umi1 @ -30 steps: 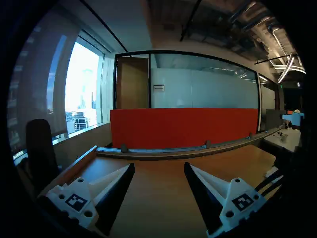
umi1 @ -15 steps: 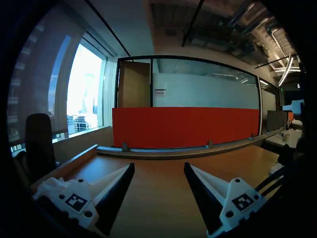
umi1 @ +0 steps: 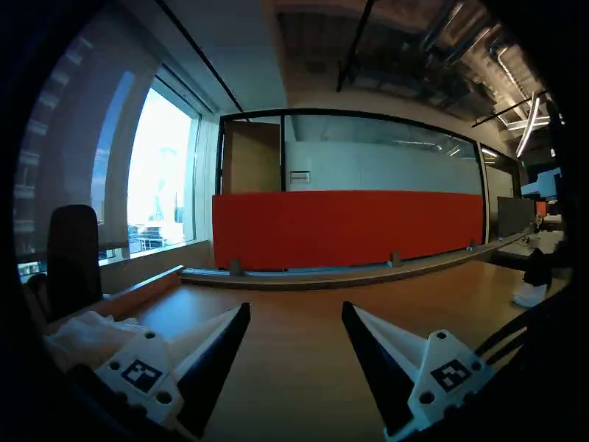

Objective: Fold towel

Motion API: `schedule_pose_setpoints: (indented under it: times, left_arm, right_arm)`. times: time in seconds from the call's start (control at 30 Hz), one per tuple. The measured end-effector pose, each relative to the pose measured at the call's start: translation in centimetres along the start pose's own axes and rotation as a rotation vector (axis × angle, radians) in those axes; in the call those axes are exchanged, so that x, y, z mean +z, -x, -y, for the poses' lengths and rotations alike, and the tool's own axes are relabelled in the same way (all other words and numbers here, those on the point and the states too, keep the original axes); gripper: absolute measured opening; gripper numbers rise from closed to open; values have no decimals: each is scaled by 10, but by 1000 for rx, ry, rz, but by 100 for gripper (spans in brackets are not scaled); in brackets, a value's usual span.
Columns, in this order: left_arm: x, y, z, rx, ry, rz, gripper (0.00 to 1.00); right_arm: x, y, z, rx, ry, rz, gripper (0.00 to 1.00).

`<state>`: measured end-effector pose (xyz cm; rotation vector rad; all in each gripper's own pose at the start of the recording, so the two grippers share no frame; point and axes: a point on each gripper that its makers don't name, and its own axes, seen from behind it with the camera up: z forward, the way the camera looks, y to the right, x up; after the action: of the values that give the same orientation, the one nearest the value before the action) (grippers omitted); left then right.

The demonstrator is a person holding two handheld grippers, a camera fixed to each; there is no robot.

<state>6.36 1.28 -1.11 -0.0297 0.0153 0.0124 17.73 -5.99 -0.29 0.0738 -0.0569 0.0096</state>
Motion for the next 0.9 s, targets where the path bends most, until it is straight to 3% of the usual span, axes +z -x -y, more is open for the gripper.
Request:
schedule_pose_setpoints:
  times: [0.3,0.6,0.9]
  left_arm:
    - [-2,32,3,-21,-7,-12,92]
    - [0,47,6,-34,-15,-27,92]
    - [4,55,8,-15,-24,-28,92]
  right_arm:
    - [-3,18,5,-12,-8,-1,99]
    - [-6,33,4,-44,4,11,99]
    - [-6,37,7,-49,4,15,99]
